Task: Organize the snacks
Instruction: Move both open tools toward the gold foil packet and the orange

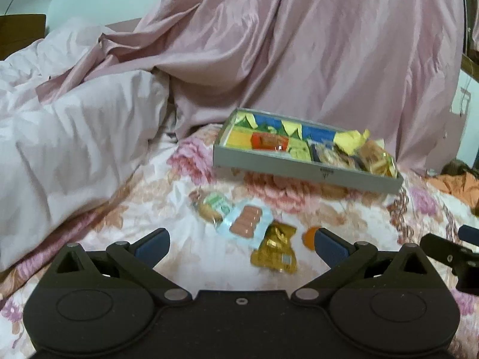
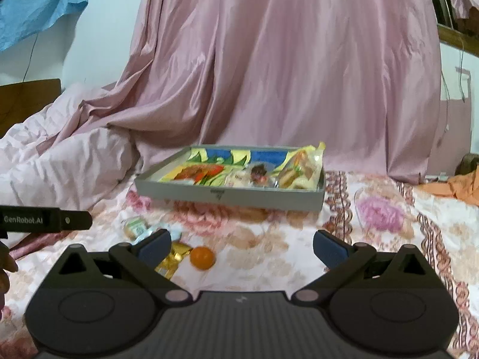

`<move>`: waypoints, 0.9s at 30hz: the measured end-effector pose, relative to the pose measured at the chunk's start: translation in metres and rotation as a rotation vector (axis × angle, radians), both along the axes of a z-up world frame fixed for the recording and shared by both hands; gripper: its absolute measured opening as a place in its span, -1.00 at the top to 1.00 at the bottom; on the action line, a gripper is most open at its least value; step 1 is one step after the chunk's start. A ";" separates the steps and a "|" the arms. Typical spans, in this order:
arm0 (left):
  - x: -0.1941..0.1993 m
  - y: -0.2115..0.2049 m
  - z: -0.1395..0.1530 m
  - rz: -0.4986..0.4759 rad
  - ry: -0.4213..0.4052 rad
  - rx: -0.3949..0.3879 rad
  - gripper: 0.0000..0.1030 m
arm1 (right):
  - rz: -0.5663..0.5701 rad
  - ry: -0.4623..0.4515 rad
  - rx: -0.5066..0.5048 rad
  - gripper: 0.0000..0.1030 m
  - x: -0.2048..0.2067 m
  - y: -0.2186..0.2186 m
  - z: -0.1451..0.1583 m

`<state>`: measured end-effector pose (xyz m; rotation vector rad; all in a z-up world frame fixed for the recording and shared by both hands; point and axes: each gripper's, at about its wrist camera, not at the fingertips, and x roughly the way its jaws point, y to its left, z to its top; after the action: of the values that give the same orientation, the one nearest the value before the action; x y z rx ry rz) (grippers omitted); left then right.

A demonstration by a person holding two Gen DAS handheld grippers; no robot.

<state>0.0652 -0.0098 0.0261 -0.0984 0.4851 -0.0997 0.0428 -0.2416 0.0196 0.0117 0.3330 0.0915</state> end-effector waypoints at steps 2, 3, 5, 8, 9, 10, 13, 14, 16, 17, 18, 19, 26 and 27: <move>-0.004 0.000 -0.006 -0.010 0.009 0.013 -0.98 | -0.001 0.022 0.007 -0.99 -0.004 0.002 -0.003; -0.005 0.000 -0.008 -0.016 0.018 0.020 -0.98 | -0.002 0.035 0.012 -0.99 -0.005 0.002 -0.004; -0.005 0.000 -0.012 -0.026 0.036 0.028 -0.98 | -0.008 0.059 0.022 -0.99 -0.008 0.003 -0.006; -0.005 -0.002 -0.018 -0.038 0.062 0.038 -0.98 | -0.015 0.086 0.028 -0.99 -0.012 0.003 -0.009; -0.005 -0.002 -0.019 -0.041 0.070 0.040 -0.98 | -0.015 0.095 0.024 -0.99 -0.013 0.005 -0.011; -0.005 -0.002 -0.020 -0.042 0.074 0.040 -0.98 | -0.015 0.101 0.020 -0.99 -0.014 0.006 -0.012; -0.005 -0.002 -0.021 -0.041 0.076 0.044 -0.99 | -0.003 0.120 0.008 -0.99 -0.014 0.010 -0.017; -0.005 -0.002 -0.022 -0.041 0.078 0.046 -0.98 | 0.001 0.124 0.007 -0.99 -0.014 0.011 -0.018; -0.004 -0.002 -0.023 -0.040 0.083 0.049 -0.98 | 0.009 0.134 0.003 -0.99 -0.012 0.012 -0.021; -0.003 -0.002 -0.024 -0.039 0.086 0.051 -0.98 | 0.013 0.140 0.001 -0.99 -0.012 0.013 -0.023; -0.002 -0.002 -0.026 -0.037 0.090 0.053 -0.98 | 0.016 0.147 0.000 -0.99 -0.011 0.013 -0.025; -0.001 -0.002 -0.027 -0.037 0.094 0.052 -0.98 | 0.019 0.154 -0.001 -0.99 -0.010 0.014 -0.026; 0.014 -0.002 -0.036 -0.048 0.135 0.059 -0.98 | 0.039 0.217 -0.013 -0.99 0.001 0.020 -0.041; 0.017 -0.001 -0.037 -0.052 0.144 0.056 -0.98 | 0.043 0.224 -0.015 -0.99 0.004 0.021 -0.043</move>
<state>0.0821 -0.0113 -0.0109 -0.0379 0.6342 -0.1307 0.0465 -0.2210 -0.0231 0.0003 0.5580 0.1305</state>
